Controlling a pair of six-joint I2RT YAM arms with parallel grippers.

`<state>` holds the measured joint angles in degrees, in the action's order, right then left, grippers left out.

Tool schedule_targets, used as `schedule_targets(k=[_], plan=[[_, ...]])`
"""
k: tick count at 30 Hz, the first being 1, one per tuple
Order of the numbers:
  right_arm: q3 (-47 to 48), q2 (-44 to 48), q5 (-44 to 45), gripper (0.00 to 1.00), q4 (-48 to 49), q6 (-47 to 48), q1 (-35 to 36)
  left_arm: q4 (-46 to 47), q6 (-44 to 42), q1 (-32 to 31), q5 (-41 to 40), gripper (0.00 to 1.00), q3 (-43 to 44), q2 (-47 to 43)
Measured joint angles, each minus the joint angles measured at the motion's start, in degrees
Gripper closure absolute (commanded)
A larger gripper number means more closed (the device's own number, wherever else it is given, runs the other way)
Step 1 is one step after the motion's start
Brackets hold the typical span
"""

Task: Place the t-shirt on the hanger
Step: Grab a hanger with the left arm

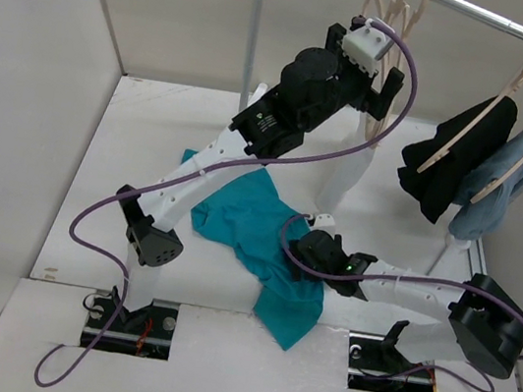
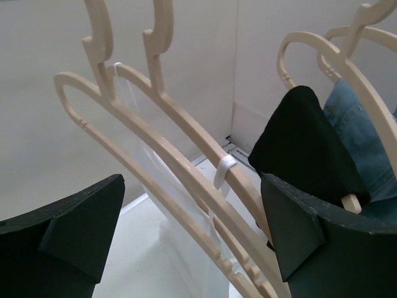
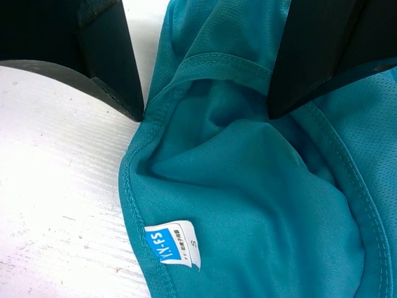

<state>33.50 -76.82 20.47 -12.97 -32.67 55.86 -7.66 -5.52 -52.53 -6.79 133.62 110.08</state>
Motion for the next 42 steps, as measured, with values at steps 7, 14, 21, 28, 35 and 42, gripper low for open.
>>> schedule_targets(k=[7, 14, 21, 28, 35, 42], plan=[[-0.44, 0.42, 0.11, 0.15, 0.5, -0.2, 0.02, -0.07, -0.61, 0.28, -4.46, 0.14, 0.0, 0.0], [-0.46, 0.42, 0.11, 0.15, 0.57, -0.2, 0.02, -0.09, -0.13, 0.26, -5.88, 0.23, 0.0, 0.0], [-0.68, 0.63, 0.13, 0.15, 0.7, -0.2, 0.04, -0.07, -0.24, 0.26, -6.58, 0.38, 0.0, 0.0], [-0.72, 0.74, 0.11, 0.15, 0.7, -0.44, 0.04, -0.46, 0.66, 2.4, -5.38, 0.52, -1.29, -0.02], [-0.72, 0.74, 0.13, 0.15, 0.7, -0.61, 0.04, -1.77, 1.16, 5.07, -4.17, 0.46, -1.53, -0.02], [-0.72, 0.74, 0.13, 0.15, 0.7, -0.61, 0.04, -2.1, 0.37, 4.98, -3.58, 0.43, -2.05, -0.02]])
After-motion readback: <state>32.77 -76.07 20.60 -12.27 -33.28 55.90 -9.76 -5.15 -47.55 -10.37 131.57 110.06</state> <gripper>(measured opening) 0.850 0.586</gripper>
